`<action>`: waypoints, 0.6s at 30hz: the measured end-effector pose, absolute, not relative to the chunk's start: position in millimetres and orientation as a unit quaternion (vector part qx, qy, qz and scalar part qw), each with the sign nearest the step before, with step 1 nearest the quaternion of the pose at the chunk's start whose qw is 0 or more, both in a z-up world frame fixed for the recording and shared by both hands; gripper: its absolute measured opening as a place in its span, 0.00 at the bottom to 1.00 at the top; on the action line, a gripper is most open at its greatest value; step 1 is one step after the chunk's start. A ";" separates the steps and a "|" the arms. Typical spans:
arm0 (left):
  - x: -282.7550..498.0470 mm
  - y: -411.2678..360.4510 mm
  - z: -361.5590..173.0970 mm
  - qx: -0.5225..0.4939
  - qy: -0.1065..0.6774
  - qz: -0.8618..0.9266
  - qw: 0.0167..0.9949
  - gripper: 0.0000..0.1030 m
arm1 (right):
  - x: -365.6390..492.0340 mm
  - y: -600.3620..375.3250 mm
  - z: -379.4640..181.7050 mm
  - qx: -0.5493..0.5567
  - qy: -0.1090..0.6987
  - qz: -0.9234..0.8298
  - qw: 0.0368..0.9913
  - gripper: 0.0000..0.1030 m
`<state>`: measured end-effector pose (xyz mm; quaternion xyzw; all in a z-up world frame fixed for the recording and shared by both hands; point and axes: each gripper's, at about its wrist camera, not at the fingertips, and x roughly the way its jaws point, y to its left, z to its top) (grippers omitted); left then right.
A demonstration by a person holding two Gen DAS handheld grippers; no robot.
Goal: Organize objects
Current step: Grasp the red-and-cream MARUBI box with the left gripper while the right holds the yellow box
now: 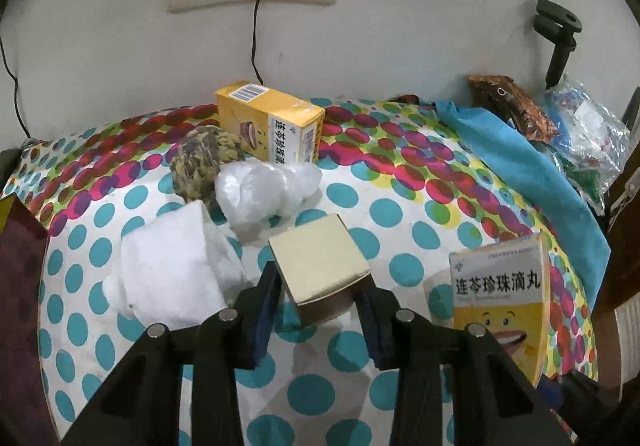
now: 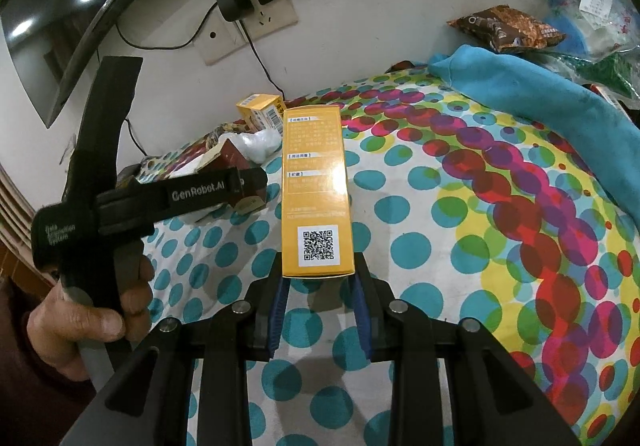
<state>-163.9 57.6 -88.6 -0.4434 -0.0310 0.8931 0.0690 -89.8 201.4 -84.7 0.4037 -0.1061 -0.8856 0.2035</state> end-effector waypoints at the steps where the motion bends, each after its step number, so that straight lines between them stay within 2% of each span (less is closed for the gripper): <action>1: -162.6 58.9 -88.4 -0.443 -0.029 0.893 0.071 0.36 | -89.5 200.7 -84.5 0.404 -0.105 -0.886 0.203 0.27; 18: -99.1 60.8 -80.7 -0.435 0.037 0.900 0.012 0.36 | -87.8 192.9 -85.6 0.401 -0.065 -0.895 0.183 0.26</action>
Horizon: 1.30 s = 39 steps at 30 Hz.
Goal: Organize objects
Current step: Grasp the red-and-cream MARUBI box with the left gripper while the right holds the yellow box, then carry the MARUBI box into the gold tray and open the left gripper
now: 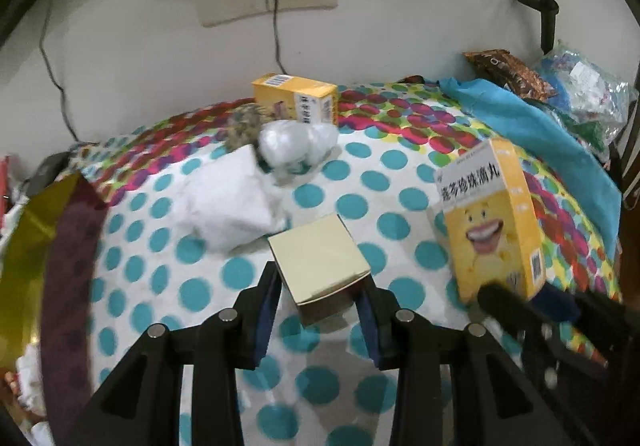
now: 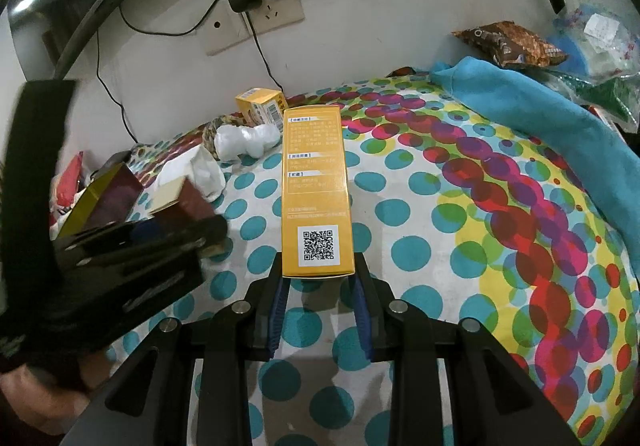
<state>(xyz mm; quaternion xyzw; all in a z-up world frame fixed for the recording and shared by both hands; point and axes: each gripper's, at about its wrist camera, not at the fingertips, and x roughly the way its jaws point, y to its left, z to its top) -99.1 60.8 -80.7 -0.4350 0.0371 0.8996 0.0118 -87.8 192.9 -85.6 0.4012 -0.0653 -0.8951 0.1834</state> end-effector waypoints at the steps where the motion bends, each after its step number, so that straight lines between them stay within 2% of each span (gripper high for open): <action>1: -94.5 59.1 -78.7 -0.434 0.040 0.900 0.007 0.36 | -87.6 191.6 -86.0 0.401 -0.061 -0.896 0.181 0.26; 13: -43.8 29.9 -57.5 -0.428 0.037 0.902 -0.038 0.36 | -87.8 178.4 -86.7 0.398 -0.023 -0.903 0.161 0.26; 39: 53.3 -101.4 4.3 -0.391 -0.017 0.910 -0.141 0.36 | -84.4 160.5 -85.4 0.395 0.032 -0.907 0.139 0.26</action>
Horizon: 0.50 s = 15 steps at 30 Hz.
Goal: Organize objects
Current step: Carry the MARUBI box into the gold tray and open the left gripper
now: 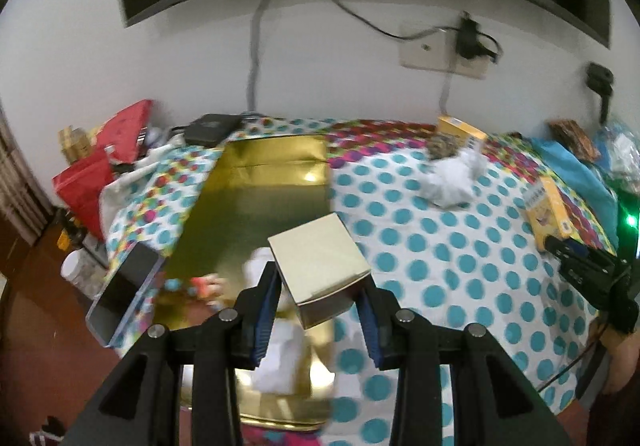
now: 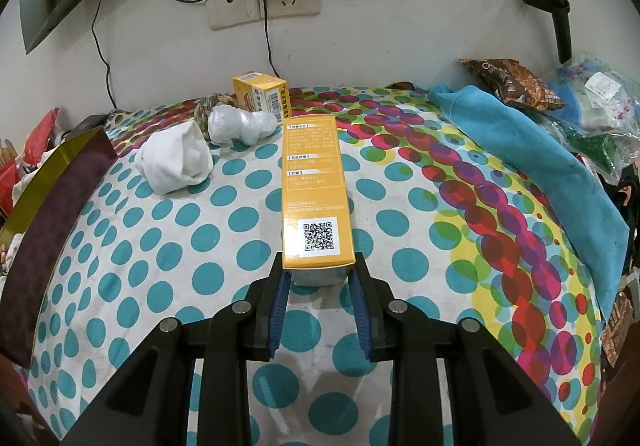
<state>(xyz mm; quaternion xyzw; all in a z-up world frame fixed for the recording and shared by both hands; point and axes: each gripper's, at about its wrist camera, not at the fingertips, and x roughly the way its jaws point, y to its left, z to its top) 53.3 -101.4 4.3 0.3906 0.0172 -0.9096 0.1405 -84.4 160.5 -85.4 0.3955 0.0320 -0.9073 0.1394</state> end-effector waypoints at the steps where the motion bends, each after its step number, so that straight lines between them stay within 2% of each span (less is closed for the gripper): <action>1: 56.4 -109.4 6.3 0.390 0.019 -0.909 0.147 0.36 | -84.4 160.4 -85.4 0.395 0.032 -0.907 0.139 0.26; 8: 79.7 -165.6 7.4 0.394 0.034 -0.897 0.195 0.36 | -84.5 159.9 -85.3 0.396 0.032 -0.907 0.140 0.27; 15: 87.4 -185.7 -6.4 0.413 0.049 -0.889 0.193 0.36 | -86.2 160.8 -86.3 0.400 0.030 -0.905 0.141 0.27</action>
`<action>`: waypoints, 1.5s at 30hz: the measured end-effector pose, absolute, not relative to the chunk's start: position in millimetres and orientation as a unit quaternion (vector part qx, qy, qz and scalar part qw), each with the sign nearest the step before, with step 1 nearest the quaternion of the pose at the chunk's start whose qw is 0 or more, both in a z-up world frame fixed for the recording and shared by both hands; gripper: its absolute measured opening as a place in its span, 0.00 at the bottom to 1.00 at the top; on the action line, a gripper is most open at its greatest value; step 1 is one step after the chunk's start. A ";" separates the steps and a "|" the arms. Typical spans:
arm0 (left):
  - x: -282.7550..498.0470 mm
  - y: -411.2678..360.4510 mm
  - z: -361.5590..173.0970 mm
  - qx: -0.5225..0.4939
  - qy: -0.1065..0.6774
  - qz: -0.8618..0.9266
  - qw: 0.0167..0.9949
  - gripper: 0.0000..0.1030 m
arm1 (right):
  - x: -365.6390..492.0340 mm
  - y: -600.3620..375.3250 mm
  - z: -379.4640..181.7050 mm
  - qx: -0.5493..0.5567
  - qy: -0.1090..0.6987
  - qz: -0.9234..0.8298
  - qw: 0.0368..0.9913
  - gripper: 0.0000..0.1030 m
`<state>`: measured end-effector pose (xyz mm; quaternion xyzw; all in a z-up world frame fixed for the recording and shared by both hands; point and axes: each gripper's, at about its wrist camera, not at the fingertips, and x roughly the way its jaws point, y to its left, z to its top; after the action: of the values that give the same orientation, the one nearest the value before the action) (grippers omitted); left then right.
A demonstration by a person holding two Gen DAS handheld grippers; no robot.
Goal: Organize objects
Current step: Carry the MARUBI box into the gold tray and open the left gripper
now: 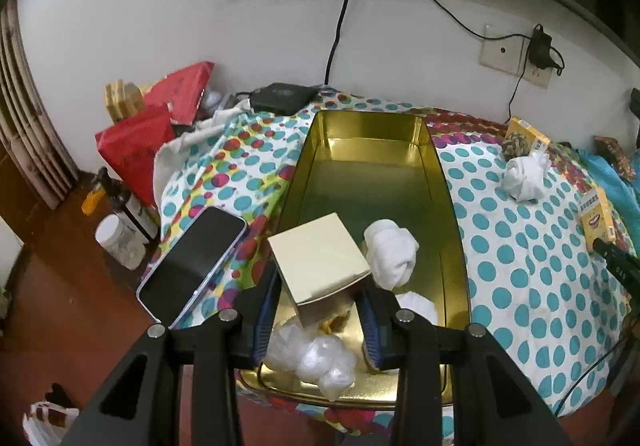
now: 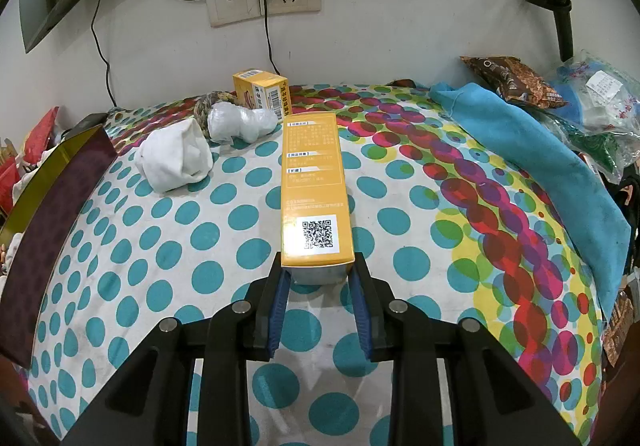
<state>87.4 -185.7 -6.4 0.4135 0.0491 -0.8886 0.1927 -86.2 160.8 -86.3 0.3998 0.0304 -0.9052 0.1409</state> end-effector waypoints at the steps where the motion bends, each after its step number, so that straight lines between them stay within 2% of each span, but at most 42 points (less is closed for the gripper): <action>1: 86.5 -185.9 -9.0 0.418 0.051 -0.887 0.191 0.36 | -86.2 160.7 -86.2 0.400 0.031 -0.905 0.141 0.27; 17: 54.0 -175.2 -37.8 0.446 0.033 -0.878 0.172 0.36 | -86.1 160.5 -85.8 0.400 0.030 -0.905 0.141 0.26; 45: 30.0 -172.5 -51.0 0.444 0.022 -0.881 0.163 0.36 | -91.4 164.8 -89.6 0.412 0.024 -0.901 0.135 0.26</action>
<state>30.0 -172.5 -51.0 0.4441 0.0219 -0.8808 0.1628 -91.4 164.8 -89.6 0.4119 0.0242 -0.9008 0.1353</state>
